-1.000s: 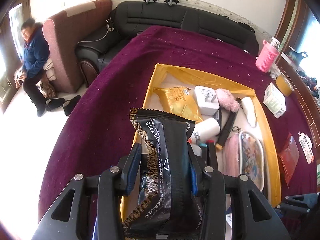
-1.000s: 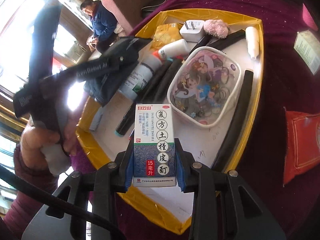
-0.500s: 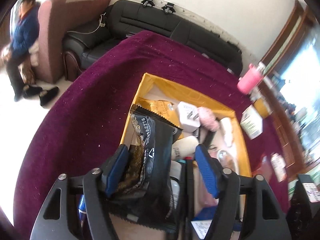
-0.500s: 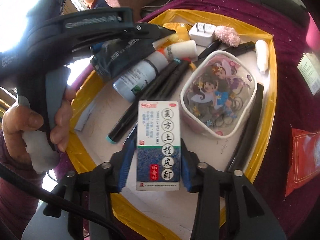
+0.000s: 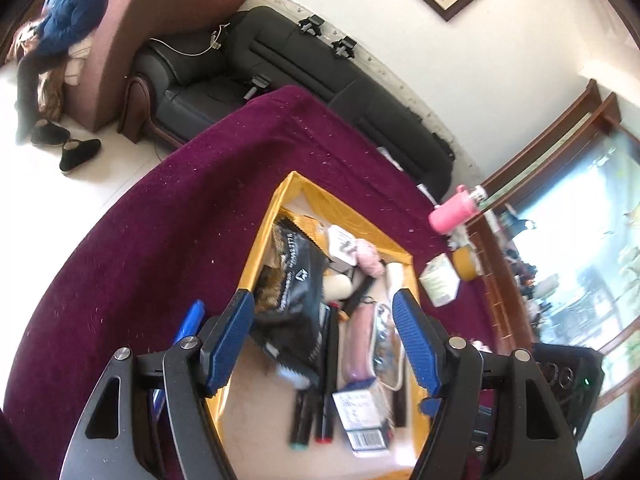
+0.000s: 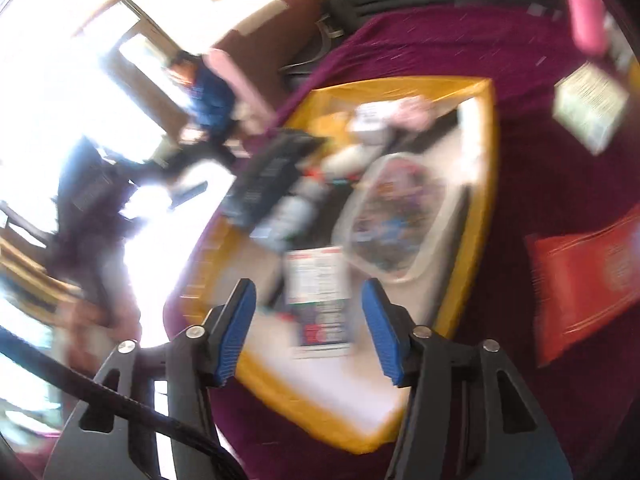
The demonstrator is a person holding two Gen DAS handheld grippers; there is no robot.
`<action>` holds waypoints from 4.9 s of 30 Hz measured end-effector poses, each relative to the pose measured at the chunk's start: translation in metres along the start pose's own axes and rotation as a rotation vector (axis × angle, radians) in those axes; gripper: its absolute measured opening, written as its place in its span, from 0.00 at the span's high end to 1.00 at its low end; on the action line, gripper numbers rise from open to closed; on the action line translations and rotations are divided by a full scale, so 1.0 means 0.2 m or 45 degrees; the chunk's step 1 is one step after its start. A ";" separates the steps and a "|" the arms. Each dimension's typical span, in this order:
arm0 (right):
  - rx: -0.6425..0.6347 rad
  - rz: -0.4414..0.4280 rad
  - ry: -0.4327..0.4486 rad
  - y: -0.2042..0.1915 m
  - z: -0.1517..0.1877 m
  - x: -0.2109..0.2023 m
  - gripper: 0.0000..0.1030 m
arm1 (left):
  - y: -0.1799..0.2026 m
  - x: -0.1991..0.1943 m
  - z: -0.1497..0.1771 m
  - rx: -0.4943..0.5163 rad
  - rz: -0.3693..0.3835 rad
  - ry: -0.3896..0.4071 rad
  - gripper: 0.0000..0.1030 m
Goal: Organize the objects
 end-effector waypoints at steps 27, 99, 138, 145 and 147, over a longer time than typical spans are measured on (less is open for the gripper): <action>-0.019 0.860 0.686 0.48 0.02 -1.21 0.25 | 0.39 0.01 0.16 0.320 -0.041 0.083 0.28; 0.689 0.751 0.537 1.90 0.45 -1.55 0.69 | 1.91 1.70 1.12 1.025 -0.262 -0.399 0.24; 0.531 0.585 0.559 1.45 0.34 -1.36 0.69 | 0.80 0.16 0.46 0.550 -0.269 0.088 0.85; 0.278 0.374 0.438 0.85 0.14 -1.01 0.69 | 0.44 0.09 0.48 0.433 -0.374 0.092 0.84; 0.223 0.327 0.388 0.71 0.11 -0.90 0.69 | 0.37 0.11 0.49 0.399 -0.378 0.067 0.84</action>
Point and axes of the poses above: each gripper's, at about its wrist camera, not at the fingertips, and x roughly the way its jaws point, y to its right, z to its underside, the point moved 9 cm from there along x, roughly the way its jaws point, and after that the axes turned 7 degrees about -y, right-handed, at the moved point
